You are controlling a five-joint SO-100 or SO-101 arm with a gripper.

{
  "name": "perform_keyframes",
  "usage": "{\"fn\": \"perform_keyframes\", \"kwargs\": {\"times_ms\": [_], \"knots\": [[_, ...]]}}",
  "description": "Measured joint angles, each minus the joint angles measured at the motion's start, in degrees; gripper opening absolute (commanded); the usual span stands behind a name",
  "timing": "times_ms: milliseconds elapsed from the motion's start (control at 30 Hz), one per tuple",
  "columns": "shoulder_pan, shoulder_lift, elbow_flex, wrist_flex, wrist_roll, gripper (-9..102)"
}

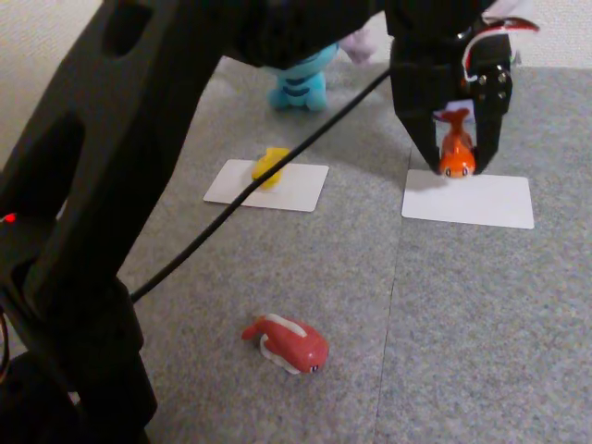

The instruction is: Wooper wants to eat egg sudhi, and Goomy wants to eat shrimp sushi

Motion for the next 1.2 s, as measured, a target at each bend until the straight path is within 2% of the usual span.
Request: {"fn": "perform_keyframes", "kwargs": {"times_ms": [333, 933, 1033, 1200], "knots": [[0.5, -4.7, -0.4, -3.5, -1.7, 5], [0.3, -4.7, -0.4, -4.1, -1.3, 31], [-0.4, -4.7, -0.4, -4.1, -0.4, 33], [-2.8, -2.6, -1.1, 0.5, 0.5, 33]]}}
